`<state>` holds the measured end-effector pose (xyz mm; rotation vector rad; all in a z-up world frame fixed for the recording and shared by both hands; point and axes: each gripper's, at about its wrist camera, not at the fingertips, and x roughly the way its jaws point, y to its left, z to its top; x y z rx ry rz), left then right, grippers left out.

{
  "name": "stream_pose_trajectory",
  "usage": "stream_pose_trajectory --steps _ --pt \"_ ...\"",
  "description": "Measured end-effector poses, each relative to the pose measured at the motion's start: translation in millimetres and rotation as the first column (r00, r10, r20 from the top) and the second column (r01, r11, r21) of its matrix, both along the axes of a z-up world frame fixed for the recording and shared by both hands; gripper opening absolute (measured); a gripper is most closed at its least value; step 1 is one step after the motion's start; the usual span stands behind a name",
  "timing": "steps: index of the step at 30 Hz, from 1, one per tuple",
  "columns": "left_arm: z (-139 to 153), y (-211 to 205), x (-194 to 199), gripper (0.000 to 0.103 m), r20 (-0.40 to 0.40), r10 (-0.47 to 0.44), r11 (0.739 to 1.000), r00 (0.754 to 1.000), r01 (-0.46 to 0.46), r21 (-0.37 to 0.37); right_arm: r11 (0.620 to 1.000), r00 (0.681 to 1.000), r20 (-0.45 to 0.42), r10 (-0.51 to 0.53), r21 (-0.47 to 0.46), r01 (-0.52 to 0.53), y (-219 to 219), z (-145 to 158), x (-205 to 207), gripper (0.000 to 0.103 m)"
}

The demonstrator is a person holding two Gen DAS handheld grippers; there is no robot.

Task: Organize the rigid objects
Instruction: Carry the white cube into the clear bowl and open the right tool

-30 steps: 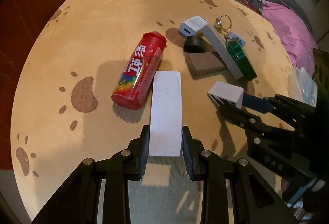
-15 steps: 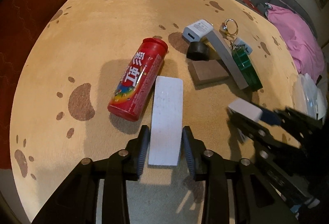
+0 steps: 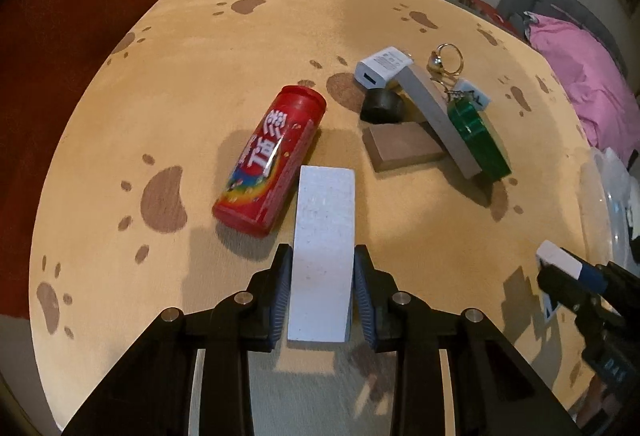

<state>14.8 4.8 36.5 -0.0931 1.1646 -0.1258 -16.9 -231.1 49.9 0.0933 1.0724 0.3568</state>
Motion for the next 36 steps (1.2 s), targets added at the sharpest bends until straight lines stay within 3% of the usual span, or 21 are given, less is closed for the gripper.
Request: stream_pose_trajectory --steps 17,33,35,36 --pt "29 -31 -39 0.031 0.054 0.01 1.0 0.998 -0.01 0.007 0.988 0.986 0.055 -0.155 0.012 0.155 -90 16 -20 0.032" --pt "50 -97 -57 0.031 0.09 -0.079 0.997 0.993 0.078 0.016 0.907 0.904 0.098 -0.417 -0.026 0.421 -222 18 -30 0.032" --pt "52 -104 -59 0.031 0.093 -0.09 0.996 0.992 0.088 0.019 0.902 0.9 0.094 -0.426 -0.027 0.431 -233 16 -29 0.038" --pt "53 -108 -60 0.031 0.094 -0.096 0.995 0.991 0.094 0.02 0.898 0.896 0.092 -0.434 -0.03 0.438 -237 15 -28 0.053"
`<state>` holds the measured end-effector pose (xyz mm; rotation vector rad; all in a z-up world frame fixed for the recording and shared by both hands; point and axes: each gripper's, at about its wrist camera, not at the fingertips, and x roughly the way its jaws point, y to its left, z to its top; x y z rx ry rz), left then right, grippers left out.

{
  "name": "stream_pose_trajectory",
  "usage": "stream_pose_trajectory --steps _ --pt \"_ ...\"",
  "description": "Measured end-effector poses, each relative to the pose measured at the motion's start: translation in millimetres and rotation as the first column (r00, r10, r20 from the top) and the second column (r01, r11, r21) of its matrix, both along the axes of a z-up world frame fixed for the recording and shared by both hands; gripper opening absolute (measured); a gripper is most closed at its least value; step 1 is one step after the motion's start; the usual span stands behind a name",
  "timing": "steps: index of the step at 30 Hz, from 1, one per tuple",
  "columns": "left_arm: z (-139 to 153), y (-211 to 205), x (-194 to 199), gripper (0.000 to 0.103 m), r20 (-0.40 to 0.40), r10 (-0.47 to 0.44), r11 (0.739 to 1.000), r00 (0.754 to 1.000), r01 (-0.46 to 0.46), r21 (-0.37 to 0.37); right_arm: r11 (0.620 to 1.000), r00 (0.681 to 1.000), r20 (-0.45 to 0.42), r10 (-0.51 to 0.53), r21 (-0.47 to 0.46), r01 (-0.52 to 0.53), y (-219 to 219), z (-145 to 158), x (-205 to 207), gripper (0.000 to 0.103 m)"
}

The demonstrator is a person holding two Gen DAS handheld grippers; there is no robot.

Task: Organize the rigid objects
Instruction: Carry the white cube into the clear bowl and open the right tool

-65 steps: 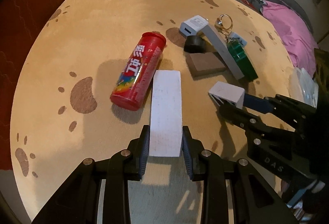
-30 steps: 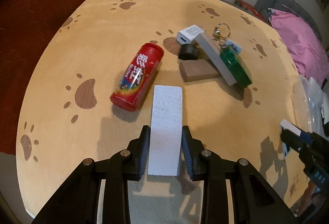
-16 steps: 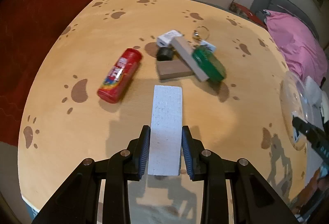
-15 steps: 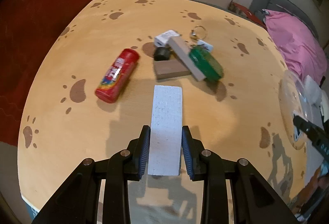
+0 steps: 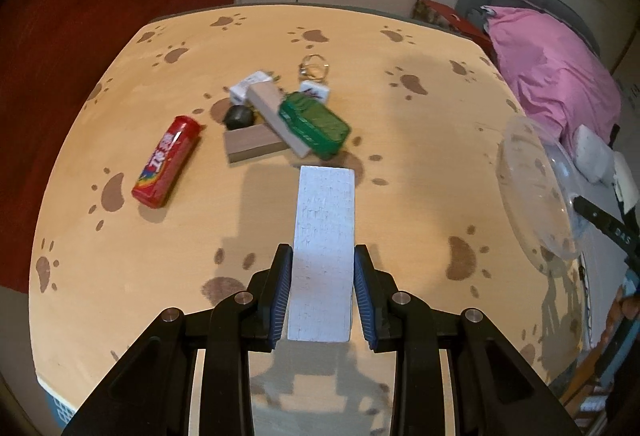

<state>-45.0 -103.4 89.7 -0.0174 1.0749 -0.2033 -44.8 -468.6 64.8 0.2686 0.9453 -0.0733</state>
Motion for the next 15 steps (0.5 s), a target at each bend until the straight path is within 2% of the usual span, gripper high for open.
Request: stream_pose_trajectory --steps 1,2,9,15 --pt "1 -3 -1 0.031 0.002 -0.004 1.0 1.0 0.004 0.001 1.0 1.0 0.004 -0.012 -0.001 0.012 -5 -1 -1 0.07" --pt "2 -8 -2 0.031 0.004 -0.009 1.0 1.0 0.009 0.002 1.0 1.0 0.011 -0.018 0.004 0.018 -8 -1 -2 0.074" --pt "8 -39 -4 0.031 0.01 -0.054 0.999 0.998 0.054 0.004 1.0 1.0 0.026 -0.011 0.015 0.011 -25 -2 -11 0.076" --pt "12 -81 0 0.031 0.019 -0.133 0.991 0.991 0.133 -0.003 0.999 0.999 0.03 -0.021 0.031 0.02 -38 -1 -24 0.076"
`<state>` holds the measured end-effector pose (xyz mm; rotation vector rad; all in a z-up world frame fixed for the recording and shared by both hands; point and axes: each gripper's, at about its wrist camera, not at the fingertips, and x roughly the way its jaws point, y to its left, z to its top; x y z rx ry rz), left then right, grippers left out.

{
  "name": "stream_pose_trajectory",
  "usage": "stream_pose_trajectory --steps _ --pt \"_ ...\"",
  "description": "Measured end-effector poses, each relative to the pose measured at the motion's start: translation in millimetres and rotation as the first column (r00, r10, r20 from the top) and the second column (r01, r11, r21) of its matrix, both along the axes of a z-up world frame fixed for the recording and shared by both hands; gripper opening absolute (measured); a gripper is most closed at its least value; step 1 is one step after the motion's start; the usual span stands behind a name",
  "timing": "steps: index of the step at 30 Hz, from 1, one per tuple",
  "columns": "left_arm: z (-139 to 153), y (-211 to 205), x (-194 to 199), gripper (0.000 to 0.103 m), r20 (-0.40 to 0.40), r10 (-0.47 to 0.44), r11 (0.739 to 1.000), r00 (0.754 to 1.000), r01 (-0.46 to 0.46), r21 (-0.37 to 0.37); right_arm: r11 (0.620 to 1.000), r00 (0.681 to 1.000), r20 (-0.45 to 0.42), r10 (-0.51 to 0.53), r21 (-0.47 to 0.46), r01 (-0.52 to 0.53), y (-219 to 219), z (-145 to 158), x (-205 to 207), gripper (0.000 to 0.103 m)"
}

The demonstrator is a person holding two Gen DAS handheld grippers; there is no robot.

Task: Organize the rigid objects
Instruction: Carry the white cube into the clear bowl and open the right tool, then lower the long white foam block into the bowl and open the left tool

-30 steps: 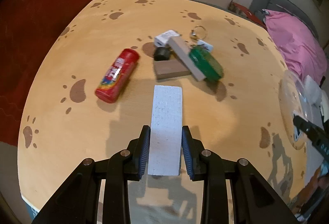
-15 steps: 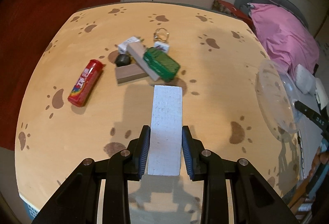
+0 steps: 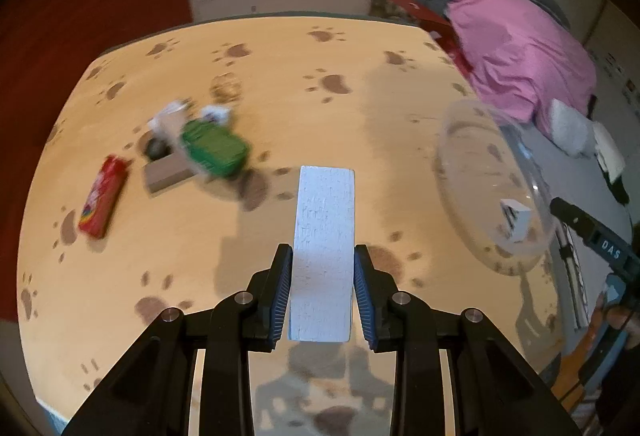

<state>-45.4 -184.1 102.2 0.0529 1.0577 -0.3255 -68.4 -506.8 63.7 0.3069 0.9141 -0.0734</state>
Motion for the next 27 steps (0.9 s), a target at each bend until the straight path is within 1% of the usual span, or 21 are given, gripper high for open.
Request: stream_pose_trajectory --steps 6,13,20,25,27 --pt "7 -54 6 0.031 0.015 -0.114 0.993 0.993 0.115 -0.011 0.999 0.999 -0.008 -0.032 0.014 0.032 -18 -1 -13 0.076" --pt "11 -117 12 0.031 0.021 -0.236 0.971 0.971 0.237 -0.031 0.997 0.998 -0.012 -0.066 0.031 0.066 -33 -1 -26 0.079" --pt "10 -157 17 0.031 0.016 -0.3 0.953 0.954 0.3 -0.042 0.995 0.995 -0.018 -0.096 0.036 0.096 -43 -3 -33 0.079" --pt "7 -175 23 0.031 0.002 -0.316 0.948 0.949 0.316 -0.047 0.993 0.994 -0.022 -0.108 0.044 0.109 -48 -4 -37 0.079" --pt "7 -180 26 0.034 0.002 -0.318 0.946 0.948 0.317 -0.065 0.993 0.993 -0.024 -0.112 0.045 0.113 -48 -5 -38 0.079"
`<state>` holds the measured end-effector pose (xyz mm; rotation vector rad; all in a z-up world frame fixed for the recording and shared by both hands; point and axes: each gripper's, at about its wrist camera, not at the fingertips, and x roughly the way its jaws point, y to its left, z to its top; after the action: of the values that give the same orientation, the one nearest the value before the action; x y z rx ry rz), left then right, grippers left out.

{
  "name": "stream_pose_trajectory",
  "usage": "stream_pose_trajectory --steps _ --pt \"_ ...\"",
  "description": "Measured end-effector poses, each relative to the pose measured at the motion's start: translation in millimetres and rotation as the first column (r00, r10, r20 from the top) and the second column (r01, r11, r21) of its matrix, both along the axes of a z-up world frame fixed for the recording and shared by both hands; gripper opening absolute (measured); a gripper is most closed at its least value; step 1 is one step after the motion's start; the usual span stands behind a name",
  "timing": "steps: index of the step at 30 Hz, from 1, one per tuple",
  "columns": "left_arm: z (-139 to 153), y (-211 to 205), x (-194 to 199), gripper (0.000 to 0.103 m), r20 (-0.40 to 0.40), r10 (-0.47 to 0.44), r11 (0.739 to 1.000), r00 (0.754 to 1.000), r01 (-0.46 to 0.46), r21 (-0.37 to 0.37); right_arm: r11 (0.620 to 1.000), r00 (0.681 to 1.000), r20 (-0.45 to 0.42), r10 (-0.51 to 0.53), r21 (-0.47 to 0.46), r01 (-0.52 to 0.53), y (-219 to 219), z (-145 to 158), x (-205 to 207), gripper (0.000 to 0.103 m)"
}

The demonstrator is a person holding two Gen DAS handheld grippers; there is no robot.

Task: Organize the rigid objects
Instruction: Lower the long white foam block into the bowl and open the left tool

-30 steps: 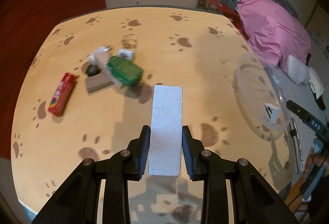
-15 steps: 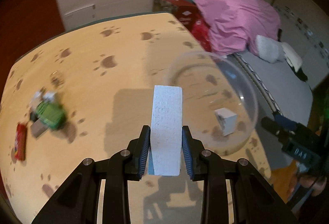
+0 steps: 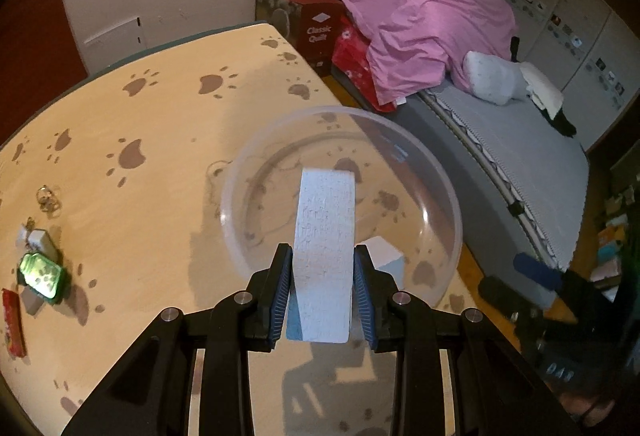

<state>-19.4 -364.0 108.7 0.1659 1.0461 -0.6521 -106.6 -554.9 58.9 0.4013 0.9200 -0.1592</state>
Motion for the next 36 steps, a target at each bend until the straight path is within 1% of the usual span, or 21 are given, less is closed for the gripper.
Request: stream_pose_trajectory --steps 1,2,3,4,6,8,12,21,28,36 --pt "0 -3 1 0.046 -0.002 -0.002 1.0 1.0 0.002 -0.01 1.0 1.0 0.0 -0.001 0.003 0.001 0 0 -1 0.079" --pt "-1 -4 3 0.054 -0.006 -0.002 1.0 1.0 0.002 -0.018 1.0 1.0 -0.002 -0.002 0.004 0.002 0 -1 -1 0.079" --pt "-2 -4 4 0.067 -0.007 0.002 1.0 1.0 -0.002 -0.027 1.0 1.0 -0.003 -0.001 0.005 0.002 0 -1 -2 0.079" --pt "-2 -3 4 0.068 -0.003 0.008 0.999 1.0 -0.008 -0.031 1.0 1.0 -0.004 -0.001 0.007 0.001 1 -1 -3 0.079" --pt "-2 -1 3 0.068 -0.001 0.01 1.0 1.0 -0.01 -0.028 1.0 1.0 -0.005 0.003 0.012 -0.003 4 -2 -3 0.079" --pt "-3 2 1 0.068 0.011 0.011 1.0 1.0 -0.011 0.0 1.0 1.0 -0.004 0.009 0.016 -0.009 7 -3 -3 0.079" --pt "-2 14 0 0.068 0.026 0.03 0.999 0.999 -0.03 0.028 0.999 1.0 0.004 0.03 0.018 -0.031 18 0 0 0.079" --pt "-1 64 1 0.069 0.032 0.117 0.992 0.993 -0.119 0.044 0.994 0.994 0.014 0.106 0.014 -0.106 54 5 11 0.082" --pt "-2 119 6 0.069 0.023 0.217 0.975 0.976 -0.217 0.045 0.98 0.98 0.025 0.197 0.016 -0.198 95 10 24 0.082" --pt "-2 182 14 0.069 0.016 0.316 0.947 0.949 -0.316 0.048 0.961 0.961 0.024 0.277 0.004 -0.277 142 13 37 0.083"
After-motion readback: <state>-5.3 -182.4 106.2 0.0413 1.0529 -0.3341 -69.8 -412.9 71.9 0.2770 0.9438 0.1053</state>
